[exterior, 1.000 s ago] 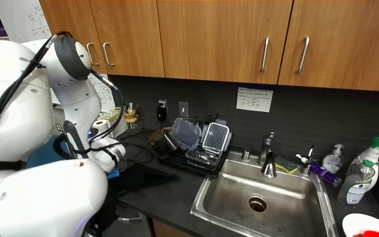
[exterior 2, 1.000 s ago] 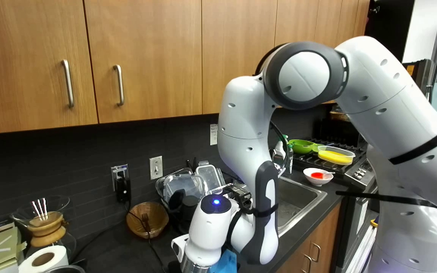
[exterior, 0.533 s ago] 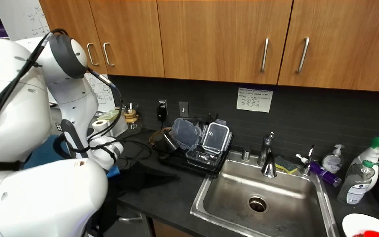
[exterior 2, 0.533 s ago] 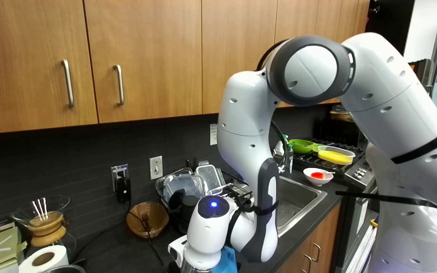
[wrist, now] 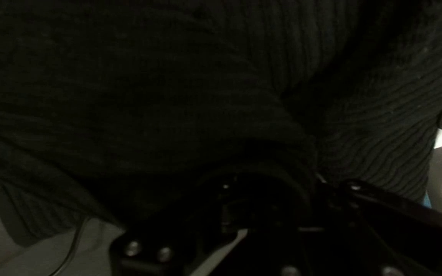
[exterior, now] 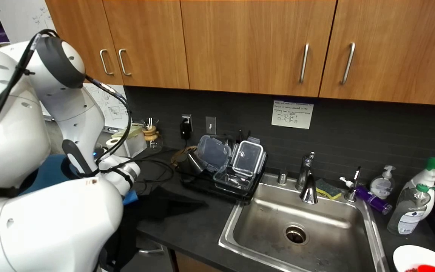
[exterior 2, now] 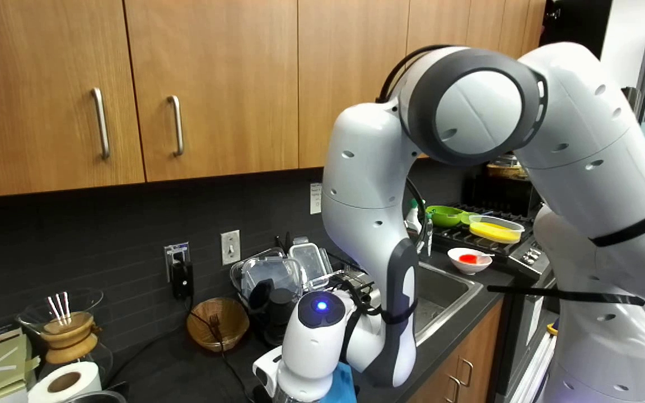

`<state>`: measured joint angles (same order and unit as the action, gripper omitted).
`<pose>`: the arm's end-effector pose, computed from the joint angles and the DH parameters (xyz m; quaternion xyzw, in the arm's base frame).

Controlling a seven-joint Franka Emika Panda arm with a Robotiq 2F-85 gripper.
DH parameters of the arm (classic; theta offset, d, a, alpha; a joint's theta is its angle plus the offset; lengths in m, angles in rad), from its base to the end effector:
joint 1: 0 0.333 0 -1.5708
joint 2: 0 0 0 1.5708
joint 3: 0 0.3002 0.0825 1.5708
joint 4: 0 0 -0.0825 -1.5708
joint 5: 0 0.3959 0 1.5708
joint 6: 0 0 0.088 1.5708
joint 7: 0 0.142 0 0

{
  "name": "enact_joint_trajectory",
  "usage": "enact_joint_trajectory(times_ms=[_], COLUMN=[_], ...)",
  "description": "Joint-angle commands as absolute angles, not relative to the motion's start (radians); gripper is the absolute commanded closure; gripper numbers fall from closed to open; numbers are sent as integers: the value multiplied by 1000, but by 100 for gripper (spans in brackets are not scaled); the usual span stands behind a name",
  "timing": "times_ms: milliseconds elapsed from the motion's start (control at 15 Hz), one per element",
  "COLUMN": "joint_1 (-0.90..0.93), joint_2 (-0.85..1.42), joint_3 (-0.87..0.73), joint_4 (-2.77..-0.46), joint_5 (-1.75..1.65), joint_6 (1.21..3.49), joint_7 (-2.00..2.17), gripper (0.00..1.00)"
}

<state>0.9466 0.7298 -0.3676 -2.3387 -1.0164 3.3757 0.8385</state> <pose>0.3438 0.2985 0.0005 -0.8980 -0.4247 -0.1148 0.0072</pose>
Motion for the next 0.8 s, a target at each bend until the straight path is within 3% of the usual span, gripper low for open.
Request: enact_joint_trajectory(times_ms=[0, 200, 733], joint_1=[1048, 1115, 1112], joint_2=[791, 822, 789], joint_3=[-465, -523, -479], joint_4=[-2384, -2419, -2450], joint_5=[-962, -889, -763], joint_6=[3434, 3506, 3467], joint_7=[852, 844, 812], gripper=[98, 98, 98])
